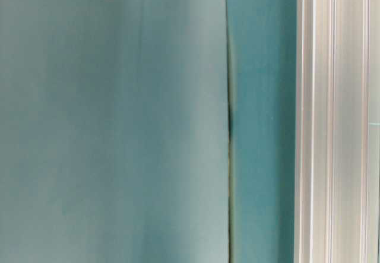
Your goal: Lift the metal rail with both hands.
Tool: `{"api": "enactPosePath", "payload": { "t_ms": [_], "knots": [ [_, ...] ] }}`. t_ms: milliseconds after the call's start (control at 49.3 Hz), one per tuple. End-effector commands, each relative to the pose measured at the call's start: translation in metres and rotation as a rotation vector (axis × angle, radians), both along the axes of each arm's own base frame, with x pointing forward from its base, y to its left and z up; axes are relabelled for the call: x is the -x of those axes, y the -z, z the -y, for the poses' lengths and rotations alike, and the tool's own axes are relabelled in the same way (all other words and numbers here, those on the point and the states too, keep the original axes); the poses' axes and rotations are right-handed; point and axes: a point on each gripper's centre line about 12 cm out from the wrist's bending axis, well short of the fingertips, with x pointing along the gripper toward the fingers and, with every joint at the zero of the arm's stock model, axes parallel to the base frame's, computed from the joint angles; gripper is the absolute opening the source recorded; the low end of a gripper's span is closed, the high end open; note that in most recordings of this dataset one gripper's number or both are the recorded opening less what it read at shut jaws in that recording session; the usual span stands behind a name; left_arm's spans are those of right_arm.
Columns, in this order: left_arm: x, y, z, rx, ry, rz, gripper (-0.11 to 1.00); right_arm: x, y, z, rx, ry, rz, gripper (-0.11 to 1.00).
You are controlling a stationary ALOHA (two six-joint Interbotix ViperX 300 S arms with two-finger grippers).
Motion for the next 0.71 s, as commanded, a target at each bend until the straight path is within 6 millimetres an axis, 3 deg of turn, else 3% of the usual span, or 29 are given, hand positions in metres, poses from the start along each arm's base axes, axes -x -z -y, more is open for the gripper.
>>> {"api": "enactPosePath", "payload": {
  "t_ms": [0, 365, 690],
  "knots": [
    [0.002, -0.011, 0.0, -0.001, 0.0, 0.049, 0.94, 0.004, -0.012, 0.0, 0.003, 0.003, 0.061, 0.99],
    [0.007, -0.037, -0.002, -0.018, -0.002, 0.231, 0.94, 0.04, -0.046, 0.002, 0.014, 0.019, 0.251, 0.98],
    [0.01, -0.053, -0.007, -0.049, -0.016, 0.348, 0.94, 0.058, -0.057, 0.004, 0.018, 0.035, 0.335, 0.98]
  ]
}}
